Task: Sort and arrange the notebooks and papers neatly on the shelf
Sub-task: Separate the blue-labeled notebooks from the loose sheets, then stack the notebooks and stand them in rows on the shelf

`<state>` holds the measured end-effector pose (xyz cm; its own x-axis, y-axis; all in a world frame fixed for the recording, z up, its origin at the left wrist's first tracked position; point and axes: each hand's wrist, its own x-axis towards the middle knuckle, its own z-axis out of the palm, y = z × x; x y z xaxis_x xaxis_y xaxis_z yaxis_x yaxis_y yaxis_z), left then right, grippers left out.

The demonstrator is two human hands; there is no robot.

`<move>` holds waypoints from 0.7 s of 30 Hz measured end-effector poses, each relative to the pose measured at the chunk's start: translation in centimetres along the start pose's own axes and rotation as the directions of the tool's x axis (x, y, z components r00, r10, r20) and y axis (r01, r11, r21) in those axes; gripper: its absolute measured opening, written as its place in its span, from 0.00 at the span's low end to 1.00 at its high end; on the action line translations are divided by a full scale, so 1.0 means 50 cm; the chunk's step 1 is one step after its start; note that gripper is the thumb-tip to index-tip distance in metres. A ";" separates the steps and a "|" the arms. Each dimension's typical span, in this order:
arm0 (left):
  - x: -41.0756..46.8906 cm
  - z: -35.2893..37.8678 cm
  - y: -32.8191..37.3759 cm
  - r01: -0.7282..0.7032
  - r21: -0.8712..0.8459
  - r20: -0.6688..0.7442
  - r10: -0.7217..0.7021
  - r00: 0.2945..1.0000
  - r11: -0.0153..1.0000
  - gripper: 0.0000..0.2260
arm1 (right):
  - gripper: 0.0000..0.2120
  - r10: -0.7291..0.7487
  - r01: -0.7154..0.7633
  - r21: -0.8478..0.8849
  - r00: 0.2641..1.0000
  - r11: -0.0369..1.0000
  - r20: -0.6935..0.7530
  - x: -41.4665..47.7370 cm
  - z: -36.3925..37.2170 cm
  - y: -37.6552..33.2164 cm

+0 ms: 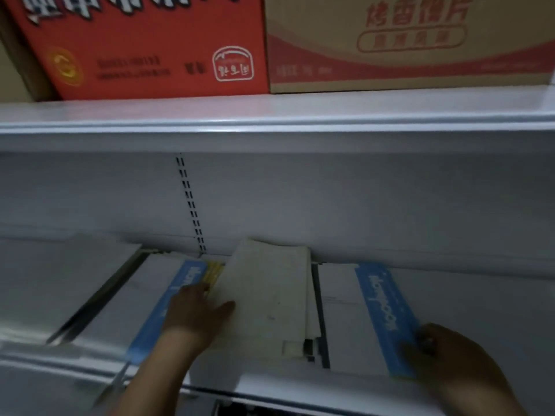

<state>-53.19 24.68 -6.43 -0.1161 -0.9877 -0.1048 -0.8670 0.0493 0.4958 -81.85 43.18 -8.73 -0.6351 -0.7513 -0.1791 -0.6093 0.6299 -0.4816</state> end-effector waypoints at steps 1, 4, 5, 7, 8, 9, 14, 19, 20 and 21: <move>0.004 -0.004 -0.005 0.006 -0.023 0.026 -0.006 1.000 1.000 0.30 | 0.17 0.017 -0.018 -0.041 1.000 0.999 -0.019 0.007 -0.003 0.000; 0.009 -0.002 -0.013 0.082 -0.194 0.196 -0.043 0.980 0.978 0.29 | 0.30 0.027 -0.024 0.022 0.990 0.999 -0.136 0.025 0.005 -0.011; 0.008 -0.001 -0.013 0.115 -0.261 0.230 -0.054 0.972 0.958 0.28 | 0.32 0.035 -0.027 0.064 0.991 0.998 -0.126 0.028 0.009 -0.020; 0.012 0.001 -0.014 0.148 -0.352 0.260 -0.056 0.964 0.924 0.28 | 0.33 0.051 -0.042 0.147 0.997 0.988 -0.059 0.039 0.019 -0.034; 0.015 0.002 -0.013 0.153 -0.377 0.268 -0.051 0.962 0.914 0.28 | 0.32 0.056 -0.048 0.176 0.998 0.983 -0.042 0.047 0.023 -0.038; 0.018 0.002 -0.014 0.156 -0.396 0.273 -0.046 0.961 0.905 0.28 | 0.32 0.070 -0.062 0.196 0.997 0.979 -0.033 0.052 0.024 -0.043; 0.049 -0.012 -0.009 0.249 -0.507 0.390 -0.038 0.920 0.825 0.22 | 0.31 0.120 -0.115 0.164 0.993 0.980 -0.020 0.063 0.025 -0.050; 0.083 -0.032 0.003 0.433 -0.590 0.583 -0.012 0.812 0.681 0.22 | 0.24 0.070 -0.056 0.133 0.993 0.989 -0.098 0.046 0.049 -0.052; 0.087 -0.030 0.012 0.429 -0.561 0.602 -0.006 0.798 0.708 0.23 | 0.22 0.059 -0.044 0.124 0.991 0.991 -0.118 0.046 0.055 -0.051; 0.093 -0.027 0.019 0.417 -0.531 0.611 -0.007 0.791 0.737 0.24 | 0.20 0.055 -0.038 0.130 0.990 0.991 -0.133 0.045 0.060 -0.051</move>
<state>-53.89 19.93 -5.28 -0.3820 -0.6912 -0.6135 -0.4302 -0.4546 0.7800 -80.31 39.30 -10.49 -0.7250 -0.6828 -0.0901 -0.5180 0.6268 -0.5820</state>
